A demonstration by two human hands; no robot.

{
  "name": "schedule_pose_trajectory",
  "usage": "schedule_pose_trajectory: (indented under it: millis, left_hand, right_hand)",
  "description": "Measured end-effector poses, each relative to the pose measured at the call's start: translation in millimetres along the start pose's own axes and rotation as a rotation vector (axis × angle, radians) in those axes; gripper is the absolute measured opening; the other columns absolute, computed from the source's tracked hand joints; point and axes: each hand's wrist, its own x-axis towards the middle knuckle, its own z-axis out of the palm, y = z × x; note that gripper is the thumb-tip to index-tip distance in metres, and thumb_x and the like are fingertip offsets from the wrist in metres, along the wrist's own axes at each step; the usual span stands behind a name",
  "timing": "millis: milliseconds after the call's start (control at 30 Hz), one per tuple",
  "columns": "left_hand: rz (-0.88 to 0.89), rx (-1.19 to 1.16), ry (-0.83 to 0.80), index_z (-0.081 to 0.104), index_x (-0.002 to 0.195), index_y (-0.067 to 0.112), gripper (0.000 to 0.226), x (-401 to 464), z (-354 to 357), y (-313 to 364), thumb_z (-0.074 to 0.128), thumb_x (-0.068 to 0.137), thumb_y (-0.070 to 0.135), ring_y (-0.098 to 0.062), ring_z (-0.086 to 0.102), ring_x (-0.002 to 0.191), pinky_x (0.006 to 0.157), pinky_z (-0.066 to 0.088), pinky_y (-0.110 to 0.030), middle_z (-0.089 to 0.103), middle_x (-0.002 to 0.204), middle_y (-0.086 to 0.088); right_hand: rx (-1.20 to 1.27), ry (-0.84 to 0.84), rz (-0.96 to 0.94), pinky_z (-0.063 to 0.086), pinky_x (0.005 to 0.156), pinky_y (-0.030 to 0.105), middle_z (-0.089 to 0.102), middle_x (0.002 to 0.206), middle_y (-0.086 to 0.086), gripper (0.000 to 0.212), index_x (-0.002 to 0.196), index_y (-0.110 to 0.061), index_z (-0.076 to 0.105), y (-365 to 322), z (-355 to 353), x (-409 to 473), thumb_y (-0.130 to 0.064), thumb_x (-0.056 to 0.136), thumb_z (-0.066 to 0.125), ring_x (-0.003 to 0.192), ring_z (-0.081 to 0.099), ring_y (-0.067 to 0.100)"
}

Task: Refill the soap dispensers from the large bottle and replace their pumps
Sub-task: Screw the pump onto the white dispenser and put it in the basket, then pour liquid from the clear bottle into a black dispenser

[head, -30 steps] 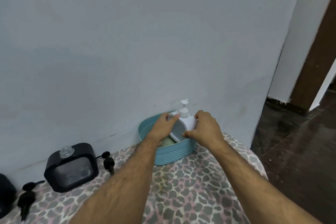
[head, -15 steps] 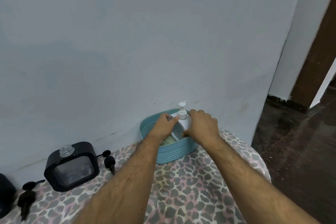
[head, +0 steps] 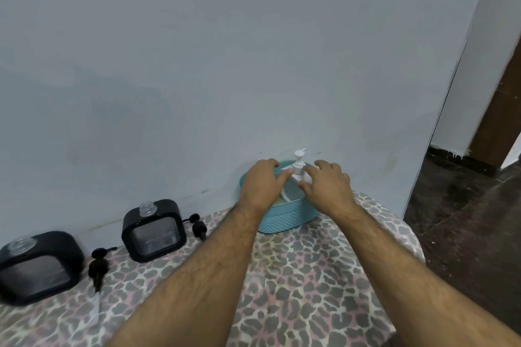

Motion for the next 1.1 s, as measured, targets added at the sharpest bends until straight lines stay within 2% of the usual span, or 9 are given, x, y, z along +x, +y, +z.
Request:
schedule_pose_trajectory:
  millis: [100, 200, 333, 467, 533, 633, 733, 900, 1100]
  left_hand:
    - [0.108, 0.035, 0.046, 0.06, 0.129, 0.012, 0.061, -26.4, -29.9, -12.9, 0.051, 0.092, 0.06, -0.021, 0.058, 0.116, 0.098, 0.044, -0.036, 0.064, 0.127, -0.005]
    - [0.202, 0.149, 0.046, 0.059, 0.13, 0.012, 0.062, -53.9, -61.6, -29.8, 0.048, 0.093, 0.061, -0.022, 0.057, 0.116, 0.101, 0.04, -0.039, 0.063, 0.126, -0.005]
    - [0.135, 0.353, -0.052, 0.042, 0.147, 0.016, 0.079, -99.0, -101.1, -61.2, 0.034, 0.091, 0.072, -0.022, 0.03, 0.144, 0.119, 0.016, -0.048, 0.039, 0.154, -0.009]
    - [0.056, 0.442, -0.106, 0.029, 0.154, 0.019, 0.105, -148.0, -137.2, -88.1, 0.009, 0.076, 0.087, -0.022, 0.013, 0.15, 0.121, 0.006, -0.052, 0.022, 0.162, -0.007]
    - [0.029, 0.473, -0.105, 0.026, 0.154, 0.02, 0.107, -173.7, -152.5, -101.3, 0.006, 0.075, 0.089, -0.021, 0.01, 0.151, 0.121, 0.005, -0.054, 0.019, 0.163, -0.006]
    - [-0.035, 0.497, -0.105, 0.022, 0.155, 0.024, 0.106, -212.6, -174.3, -121.0, 0.008, 0.074, 0.09, -0.021, 0.007, 0.151, 0.12, 0.003, -0.054, 0.012, 0.165, -0.004]
    - [-0.089, 0.537, -0.121, 0.017, 0.156, 0.024, 0.111, -253.0, -199.7, -141.7, 0.002, 0.07, 0.092, -0.021, 0.006, 0.152, 0.12, -0.001, -0.053, 0.013, 0.165, -0.006]
    - [-0.19, 0.545, -0.11, 0.013, 0.157, 0.025, 0.113, -312.0, -235.0, -173.3, 0.002, 0.069, 0.094, -0.019, -0.001, 0.152, 0.12, -0.003, -0.053, 0.007, 0.166, -0.004]
    - [-0.301, 0.558, -0.111, 0.013, 0.157, 0.025, 0.118, -367.0, -257.1, -205.2, -0.004, 0.064, 0.096, -0.02, 0.002, 0.152, 0.119, -0.001, -0.053, 0.006, 0.166, -0.005]
  right_hand:
    - [0.089, -0.004, -0.039, 0.027, 0.112, 0.046, 0.036, 0.156, 0.006, 0.057, 0.145, -0.023, 0.045, -9.5, -5.1, -12.6, -0.056, 0.1, 0.038, 0.144, 0.026, 0.027]
    - [0.079, -0.045, -0.062, 0.019, 0.118, 0.048, 0.024, 0.162, 0.006, 0.069, 0.15, -0.022, 0.037, -25.9, -8.9, -24.0, -0.065, 0.097, 0.026, 0.15, 0.015, 0.028]
    - [0.047, -0.103, -0.12, 0.01, 0.12, 0.051, 0.012, 0.166, 0.005, 0.08, 0.155, -0.024, 0.027, -58.4, -8.6, -45.2, -0.073, 0.092, 0.018, 0.152, 0.004, 0.027]
    - [0.058, -0.181, -0.221, -0.001, 0.12, 0.052, 0.0, 0.167, 0.001, 0.107, 0.158, -0.03, 0.015, -97.7, -5.7, -76.0, -0.088, 0.07, -0.006, 0.153, -0.007, 0.026]
    - [0.068, -0.215, -0.28, -0.005, 0.12, 0.053, -0.005, 0.167, -0.001, 0.115, 0.158, -0.032, 0.011, -119.6, -1.4, -94.1, -0.092, 0.062, -0.013, 0.152, -0.012, 0.024]
    - [0.094, -0.254, -0.353, -0.004, 0.12, 0.053, -0.006, 0.167, -0.003, 0.118, 0.157, -0.034, 0.01, -154.4, 6.5, -119.4, -0.095, 0.059, -0.015, 0.152, -0.013, 0.023]
    - [0.096, -0.289, -0.445, -0.003, 0.119, 0.053, -0.004, 0.167, -0.003, 0.115, 0.157, -0.034, 0.01, -193.0, 13.7, -148.8, -0.094, 0.062, -0.011, 0.152, -0.012, 0.023]
    - [0.113, -0.336, -0.549, -0.008, 0.119, 0.052, -0.008, 0.166, -0.004, 0.115, 0.158, -0.036, 0.009, -248.8, 27.5, -191.5, -0.096, 0.061, -0.011, 0.151, -0.016, 0.021]
    - [0.11, -0.385, -0.643, -0.006, 0.121, 0.053, -0.007, 0.166, -0.001, 0.116, 0.158, -0.033, 0.008, -298.2, 47.3, -235.3, -0.094, 0.061, -0.013, 0.152, -0.015, 0.022]
